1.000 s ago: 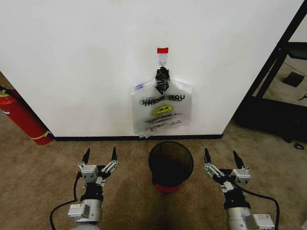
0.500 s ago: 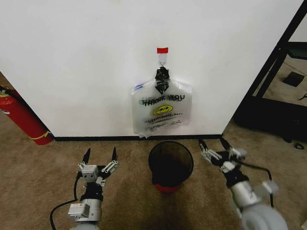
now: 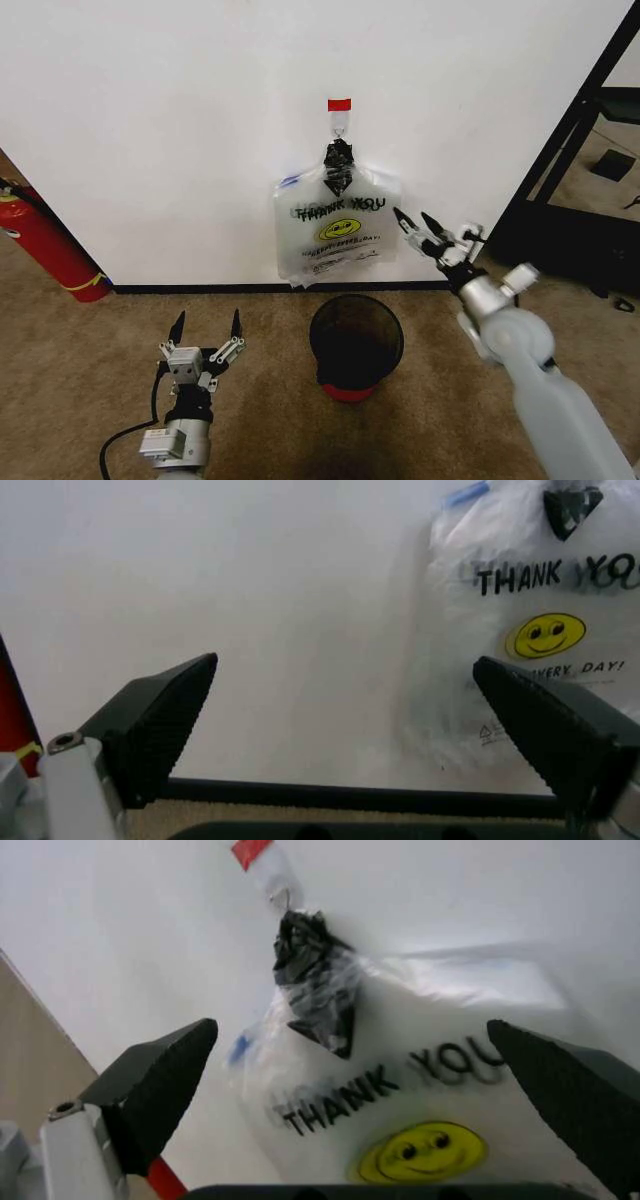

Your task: Pick up the garbage bag from the wall and place it over the trash bin.

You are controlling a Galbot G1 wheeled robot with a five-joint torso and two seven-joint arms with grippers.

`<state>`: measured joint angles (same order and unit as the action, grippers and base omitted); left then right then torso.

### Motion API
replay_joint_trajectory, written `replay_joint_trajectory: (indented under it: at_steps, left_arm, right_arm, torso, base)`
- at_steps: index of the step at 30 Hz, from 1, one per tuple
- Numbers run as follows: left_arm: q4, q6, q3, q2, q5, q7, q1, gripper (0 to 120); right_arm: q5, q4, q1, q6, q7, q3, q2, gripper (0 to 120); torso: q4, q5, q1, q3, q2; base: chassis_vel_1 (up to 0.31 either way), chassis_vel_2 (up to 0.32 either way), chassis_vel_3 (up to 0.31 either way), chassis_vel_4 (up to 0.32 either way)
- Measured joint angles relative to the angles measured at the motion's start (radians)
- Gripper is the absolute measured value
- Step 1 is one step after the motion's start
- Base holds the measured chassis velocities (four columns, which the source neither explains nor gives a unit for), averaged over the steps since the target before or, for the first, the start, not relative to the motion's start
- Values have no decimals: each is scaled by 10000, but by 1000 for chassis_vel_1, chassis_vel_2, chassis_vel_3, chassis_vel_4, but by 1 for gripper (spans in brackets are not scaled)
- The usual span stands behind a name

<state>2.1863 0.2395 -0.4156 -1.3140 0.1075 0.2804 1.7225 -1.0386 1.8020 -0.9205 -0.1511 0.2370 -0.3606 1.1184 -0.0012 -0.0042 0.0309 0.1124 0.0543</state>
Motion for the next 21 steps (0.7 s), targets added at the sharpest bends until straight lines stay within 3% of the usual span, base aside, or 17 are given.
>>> replay_joint_trajectory:
  at_steps: [9, 21]
  left_arm:
    - [114, 0, -130, -137, -36, 6, 113, 100]
    - [229, -10, -204, -240, 12, 14, 140, 100]
  right_arm:
    - [-457, -2318, 2625, -61, 233, 1559, 403, 100]
    - [-416, -3474, 3411, -11, 570, 2369, 776, 100]
  torso:
    - [3, -2, 0, -1, 0]
    - [1, 0, 0, -1, 0]
  base:
    - [0, 0, 0, 0]
    - [0, 0, 0, 0]
